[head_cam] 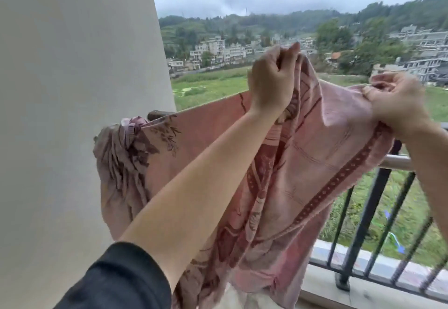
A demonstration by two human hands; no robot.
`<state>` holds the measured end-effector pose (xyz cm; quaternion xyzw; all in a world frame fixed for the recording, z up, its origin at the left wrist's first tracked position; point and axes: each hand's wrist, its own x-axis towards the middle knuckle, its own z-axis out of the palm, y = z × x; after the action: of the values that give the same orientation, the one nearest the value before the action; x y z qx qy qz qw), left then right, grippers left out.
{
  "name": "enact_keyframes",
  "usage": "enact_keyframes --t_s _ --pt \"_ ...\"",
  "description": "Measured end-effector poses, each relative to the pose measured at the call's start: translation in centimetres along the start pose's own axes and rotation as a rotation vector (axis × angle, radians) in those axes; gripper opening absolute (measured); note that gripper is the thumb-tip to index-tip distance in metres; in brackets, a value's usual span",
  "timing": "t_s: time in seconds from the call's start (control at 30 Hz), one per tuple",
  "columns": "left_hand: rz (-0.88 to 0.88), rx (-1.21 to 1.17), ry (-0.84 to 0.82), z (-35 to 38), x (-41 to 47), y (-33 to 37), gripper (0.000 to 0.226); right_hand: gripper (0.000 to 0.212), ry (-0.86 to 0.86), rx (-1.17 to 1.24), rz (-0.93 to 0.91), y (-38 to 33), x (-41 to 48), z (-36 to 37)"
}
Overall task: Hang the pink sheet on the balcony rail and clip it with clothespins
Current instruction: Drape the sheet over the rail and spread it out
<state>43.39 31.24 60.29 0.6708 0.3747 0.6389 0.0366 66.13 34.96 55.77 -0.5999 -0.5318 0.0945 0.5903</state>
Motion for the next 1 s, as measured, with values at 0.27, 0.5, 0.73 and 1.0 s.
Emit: enact_keyframes --t_s 0.27,0.5,0.73,1.0 --pt "-0.045 0.467 -0.365 -3.6 -7.4 -9.9 0.049 0.058 -0.226 -0.943 0.218 3.6 -3.4 -3.8" --pt "-0.207 0.738 -0.293 -14.9 -6.2 -18.6 0.042 0.069 -0.371 -0.629 -0.253 -2.3 -9.1 0.9" --pt "-0.239 0.513 -0.159 -13.7 -4.1 -18.3 0.028 0.036 -0.434 -0.560 -0.383 -3.3 -12.7 7.0" --pt "0.009 0.099 -0.203 -2.5 -3.1 -7.0 0.023 0.031 0.185 -0.610 -0.209 1.6 -9.1 -1.8"
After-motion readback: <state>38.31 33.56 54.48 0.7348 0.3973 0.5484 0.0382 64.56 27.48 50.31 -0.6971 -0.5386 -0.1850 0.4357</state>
